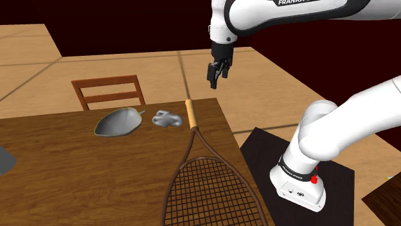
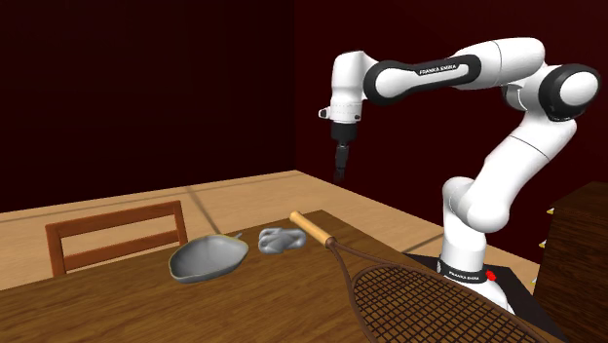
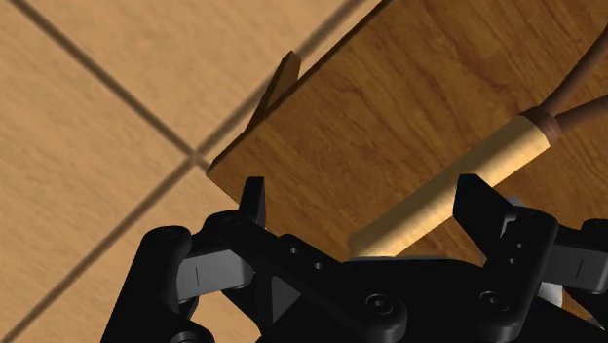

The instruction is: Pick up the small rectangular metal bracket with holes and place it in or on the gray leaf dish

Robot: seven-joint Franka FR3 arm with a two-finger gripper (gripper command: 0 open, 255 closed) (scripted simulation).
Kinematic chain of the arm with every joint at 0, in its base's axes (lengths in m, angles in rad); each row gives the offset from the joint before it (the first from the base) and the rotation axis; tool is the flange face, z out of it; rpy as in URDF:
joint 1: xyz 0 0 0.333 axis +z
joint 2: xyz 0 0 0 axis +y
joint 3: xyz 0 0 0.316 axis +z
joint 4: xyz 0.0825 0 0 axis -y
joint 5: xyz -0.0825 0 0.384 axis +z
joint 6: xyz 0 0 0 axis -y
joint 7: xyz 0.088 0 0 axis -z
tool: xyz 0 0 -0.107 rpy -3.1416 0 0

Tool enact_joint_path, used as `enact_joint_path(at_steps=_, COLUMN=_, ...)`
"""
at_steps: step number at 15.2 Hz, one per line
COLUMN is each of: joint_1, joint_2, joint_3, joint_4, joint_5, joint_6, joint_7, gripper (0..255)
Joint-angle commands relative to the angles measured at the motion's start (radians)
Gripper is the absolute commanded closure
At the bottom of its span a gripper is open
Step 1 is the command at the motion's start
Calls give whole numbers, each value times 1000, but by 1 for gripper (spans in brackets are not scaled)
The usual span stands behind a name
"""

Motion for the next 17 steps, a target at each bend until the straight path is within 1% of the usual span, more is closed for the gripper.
enact_joint_path(at_steps=1, joint_1=14, joint_2=48, joint_3=26, joint_4=8, joint_5=18, joint_6=42, joint_7=27, gripper=0)
enact_joint_path(at_steps=9, joint_1=54, joint_2=279, joint_3=117, joint_4=89, joint_5=54, joint_6=203, joint_7=120, gripper=0)
enact_joint_path(at_steps=13, joint_1=71, joint_2=407, joint_3=160, joint_4=156, joint_5=51, joint_6=269, joint_7=169, gripper=0)
enact_joint_path(at_steps=17, joint_1=89, joint_2=540, joint_3=198, joint_4=242, joint_5=31, joint_6=322, joint_7=221, gripper=0)
